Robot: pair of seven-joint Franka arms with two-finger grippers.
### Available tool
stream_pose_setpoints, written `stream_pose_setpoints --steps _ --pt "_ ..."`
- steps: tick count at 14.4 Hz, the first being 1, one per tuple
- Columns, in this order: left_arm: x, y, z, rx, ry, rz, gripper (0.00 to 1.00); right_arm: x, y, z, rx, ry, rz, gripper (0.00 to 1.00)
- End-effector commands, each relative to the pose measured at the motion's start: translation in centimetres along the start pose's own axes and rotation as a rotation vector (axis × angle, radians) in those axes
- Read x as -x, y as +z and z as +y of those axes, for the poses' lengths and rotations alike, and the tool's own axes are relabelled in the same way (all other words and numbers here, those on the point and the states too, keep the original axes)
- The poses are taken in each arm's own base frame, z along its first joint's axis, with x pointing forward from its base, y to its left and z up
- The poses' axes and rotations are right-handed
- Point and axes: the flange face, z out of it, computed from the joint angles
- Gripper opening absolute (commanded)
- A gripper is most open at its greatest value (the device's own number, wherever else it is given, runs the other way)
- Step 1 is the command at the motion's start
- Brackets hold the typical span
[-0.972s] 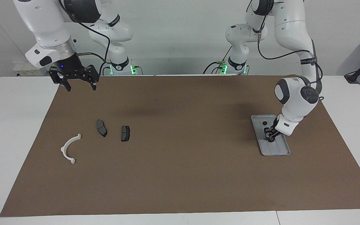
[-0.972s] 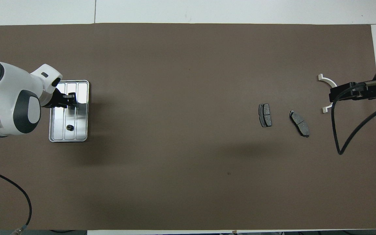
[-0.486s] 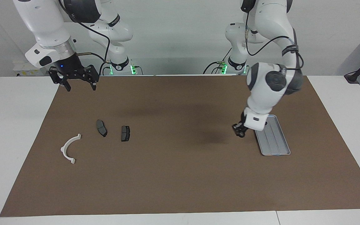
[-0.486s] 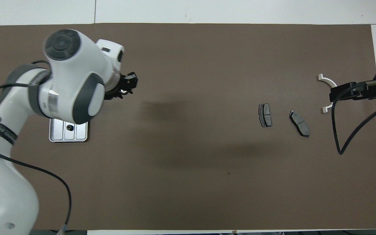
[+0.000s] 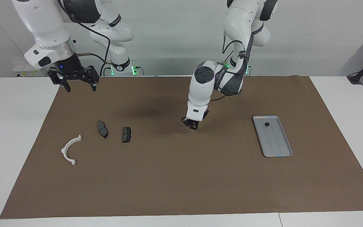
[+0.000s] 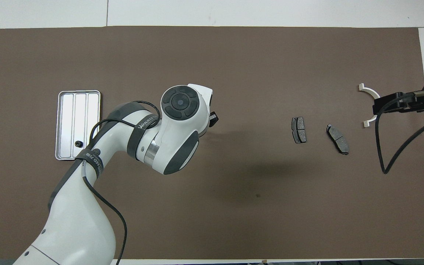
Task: Place bearing gear from tray to pile
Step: 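Set the gear mid-table with the left gripper while the right gripper approaches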
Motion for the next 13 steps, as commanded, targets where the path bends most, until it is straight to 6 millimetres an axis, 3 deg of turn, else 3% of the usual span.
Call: stream_pose_setpoints --steps 1,4,9,10,11,12,13 --pt "-1.0 0.8 -0.9 0.007 -0.022 0.019 0.00 0.4 -0.2 0.1 -0.026 -0.018 0.010 1.00" --pt "-0.8 3.0 -2.1 0.021 -0.027 0.031 0.00 0.4 0.3 -1.0 -0.027 -0.009 0.004 1.00" --pt "-0.8 3.7 -2.6 0.019 -0.031 0.031 0.00 0.3 3.8 -9.0 -0.035 0.074 0.015 1.00" --pt "-0.8 3.8 -2.7 0.018 -0.031 0.031 0.07 0.2 4.5 -10.3 -0.038 0.080 0.025 1.00" --pt "-0.7 3.7 -2.7 0.018 -0.031 0.031 0.26 0.1 5.5 -11.7 -0.039 0.093 0.026 1.00" --pt "-0.8 3.7 -2.7 0.020 -0.032 0.033 0.68 -0.1 6.5 -12.7 -0.040 0.104 0.025 1.00" --pt "-0.9 3.6 -2.8 0.015 -0.032 0.030 1.00 -0.3 7.2 -13.9 -0.043 0.107 0.032 1.00"
